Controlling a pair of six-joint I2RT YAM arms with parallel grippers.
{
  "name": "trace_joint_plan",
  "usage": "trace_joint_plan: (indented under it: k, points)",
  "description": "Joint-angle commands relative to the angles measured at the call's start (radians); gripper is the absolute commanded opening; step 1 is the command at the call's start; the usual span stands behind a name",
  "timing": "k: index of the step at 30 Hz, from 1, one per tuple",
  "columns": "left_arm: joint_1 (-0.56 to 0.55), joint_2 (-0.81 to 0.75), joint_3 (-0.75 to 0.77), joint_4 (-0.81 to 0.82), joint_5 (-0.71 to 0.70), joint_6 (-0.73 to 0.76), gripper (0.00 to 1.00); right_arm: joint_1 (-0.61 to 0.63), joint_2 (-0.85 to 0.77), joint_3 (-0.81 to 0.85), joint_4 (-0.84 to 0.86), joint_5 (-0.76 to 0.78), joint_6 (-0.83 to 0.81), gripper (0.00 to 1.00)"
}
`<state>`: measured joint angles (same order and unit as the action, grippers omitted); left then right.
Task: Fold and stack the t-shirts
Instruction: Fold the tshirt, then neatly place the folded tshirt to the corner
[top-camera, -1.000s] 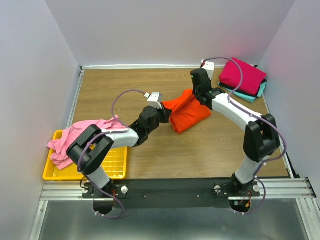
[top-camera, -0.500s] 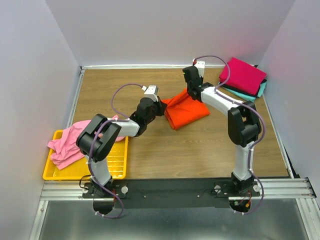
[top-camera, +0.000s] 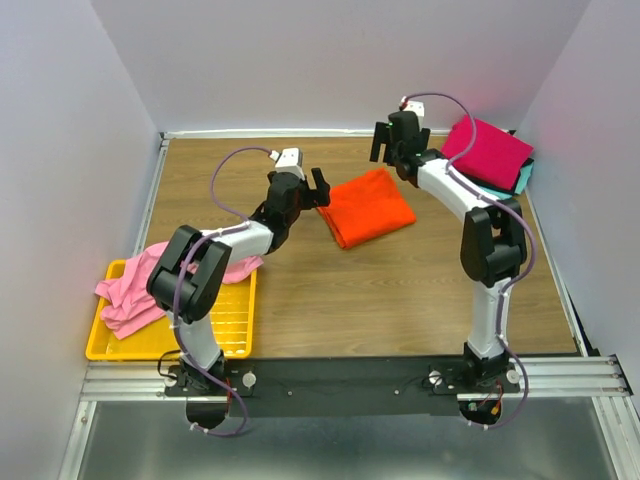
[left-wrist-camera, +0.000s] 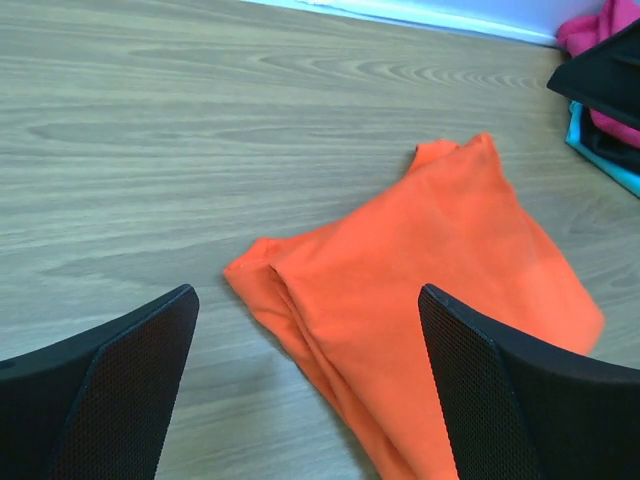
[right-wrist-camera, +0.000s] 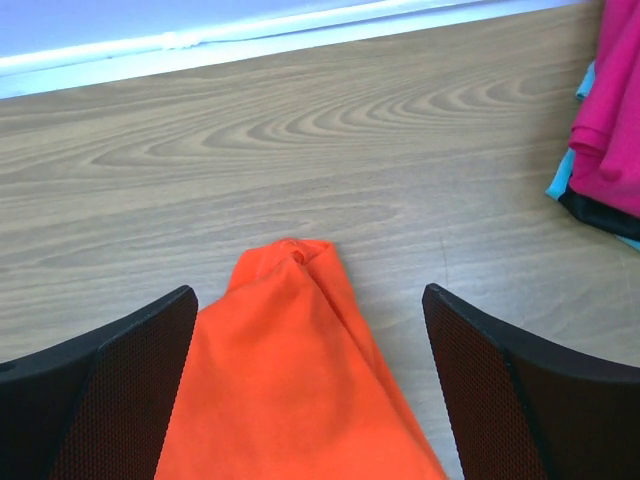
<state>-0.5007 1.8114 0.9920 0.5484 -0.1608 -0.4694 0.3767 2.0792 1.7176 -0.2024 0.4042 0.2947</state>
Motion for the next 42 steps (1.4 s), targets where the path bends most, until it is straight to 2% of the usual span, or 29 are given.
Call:
trace_joint_plan:
  k: [1, 10, 23, 26, 35, 42]
  points:
    - [-0.001, -0.084, -0.012, -0.056, -0.040, 0.022, 0.98, -0.064, -0.068, -0.006, 0.012, -0.221, -0.017, 1.00]
    - [-0.009, -0.043, -0.095, 0.024, 0.107, -0.023, 0.96, -0.208, -0.084, -0.113, 0.014, -0.588, -0.034, 1.00]
    - [-0.036, 0.086, -0.059, 0.081, 0.219, -0.087, 0.95, -0.314, -0.024, -0.237, 0.077, -0.902, -0.086, 1.00]
    - [-0.039, 0.117, -0.047, 0.082, 0.228, -0.101, 0.95, -0.325, 0.001, -0.240, 0.077, -0.955, -0.103, 1.00]
    - [-0.039, 0.163, -0.036, 0.077, 0.205, -0.107, 0.94, -0.334, 0.067, -0.247, 0.075, -0.967, -0.074, 1.00]
    - [-0.039, 0.181, -0.004, 0.061, 0.188, -0.089, 0.70, -0.343, 0.104, -0.250, 0.074, -1.085, -0.046, 1.00]
